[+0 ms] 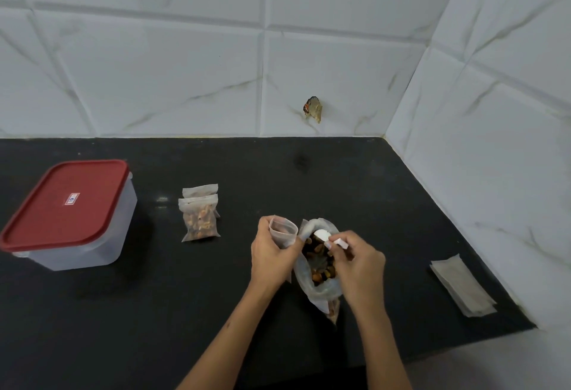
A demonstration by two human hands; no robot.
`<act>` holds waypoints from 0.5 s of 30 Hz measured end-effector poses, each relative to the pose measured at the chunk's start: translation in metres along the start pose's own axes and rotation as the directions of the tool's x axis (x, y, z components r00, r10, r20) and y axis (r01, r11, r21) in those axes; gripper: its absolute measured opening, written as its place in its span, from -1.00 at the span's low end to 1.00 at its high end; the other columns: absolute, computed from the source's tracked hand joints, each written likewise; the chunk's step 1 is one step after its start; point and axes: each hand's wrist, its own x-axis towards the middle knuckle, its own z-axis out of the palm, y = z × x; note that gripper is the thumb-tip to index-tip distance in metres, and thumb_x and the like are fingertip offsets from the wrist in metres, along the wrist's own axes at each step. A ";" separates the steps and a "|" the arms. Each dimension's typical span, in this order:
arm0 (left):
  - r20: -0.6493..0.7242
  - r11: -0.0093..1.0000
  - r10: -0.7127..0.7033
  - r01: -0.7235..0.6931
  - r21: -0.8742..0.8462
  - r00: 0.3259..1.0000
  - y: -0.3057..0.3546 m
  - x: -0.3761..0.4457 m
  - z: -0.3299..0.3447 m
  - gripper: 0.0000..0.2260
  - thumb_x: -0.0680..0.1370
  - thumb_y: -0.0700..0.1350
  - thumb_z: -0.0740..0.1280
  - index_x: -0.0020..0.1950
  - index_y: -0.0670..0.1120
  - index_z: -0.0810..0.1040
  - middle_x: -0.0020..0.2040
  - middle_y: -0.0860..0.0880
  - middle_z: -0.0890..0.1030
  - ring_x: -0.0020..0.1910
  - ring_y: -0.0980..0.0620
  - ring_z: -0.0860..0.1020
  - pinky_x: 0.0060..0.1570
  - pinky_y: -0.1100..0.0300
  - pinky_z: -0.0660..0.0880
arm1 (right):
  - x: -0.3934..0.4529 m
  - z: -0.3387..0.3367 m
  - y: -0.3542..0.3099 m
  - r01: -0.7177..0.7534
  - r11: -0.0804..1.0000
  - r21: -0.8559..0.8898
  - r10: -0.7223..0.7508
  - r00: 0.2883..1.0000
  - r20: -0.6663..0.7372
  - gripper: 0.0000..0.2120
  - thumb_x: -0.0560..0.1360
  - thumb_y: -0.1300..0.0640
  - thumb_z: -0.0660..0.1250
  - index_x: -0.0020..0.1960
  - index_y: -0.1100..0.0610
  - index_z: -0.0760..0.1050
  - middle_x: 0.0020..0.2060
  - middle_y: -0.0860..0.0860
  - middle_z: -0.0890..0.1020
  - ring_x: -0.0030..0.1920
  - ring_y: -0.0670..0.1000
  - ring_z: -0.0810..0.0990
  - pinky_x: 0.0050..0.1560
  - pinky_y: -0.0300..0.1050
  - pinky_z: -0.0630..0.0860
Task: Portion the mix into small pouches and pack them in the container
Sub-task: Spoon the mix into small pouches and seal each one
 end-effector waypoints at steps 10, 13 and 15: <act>0.139 0.963 -0.252 0.263 -0.066 0.958 -0.012 0.011 0.001 -0.81 0.51 -0.12 0.37 0.11 -0.04 0.50 -0.04 -0.02 0.61 -0.10 0.11 0.60 -0.21 0.27 0.52 | 0.009 0.019 0.002 -0.063 0.996 -0.063 0.074 0.976 0.205 -0.90 0.51 0.25 0.36 -0.18 0.11 0.57 -0.28 -0.02 0.58 -0.28 -0.06 0.58 -0.33 -0.28 0.51; 0.146 0.946 -0.290 0.306 -0.103 0.946 -0.014 0.014 -0.001 -0.79 0.50 -0.16 0.38 0.13 -0.06 0.51 -0.02 0.00 0.60 -0.04 0.04 0.62 -0.02 0.08 0.60 | 0.012 0.010 0.002 -0.094 0.992 -0.082 0.113 0.958 0.262 -0.93 0.49 0.20 0.39 -0.15 0.06 0.59 -0.26 -0.05 0.61 -0.24 -0.11 0.61 -0.31 -0.28 0.52; 0.145 0.939 -0.313 0.329 -0.101 0.938 -0.015 0.016 -0.002 -0.77 0.49 -0.17 0.39 0.14 -0.06 0.52 -0.02 0.00 0.59 -0.02 0.02 0.61 0.02 0.02 0.60 | 0.015 0.001 0.002 -0.101 0.990 -0.096 0.123 0.959 0.255 -0.95 0.49 0.16 0.41 -0.12 0.03 0.59 -0.22 -0.10 0.61 -0.18 -0.17 0.59 -0.27 -0.36 0.47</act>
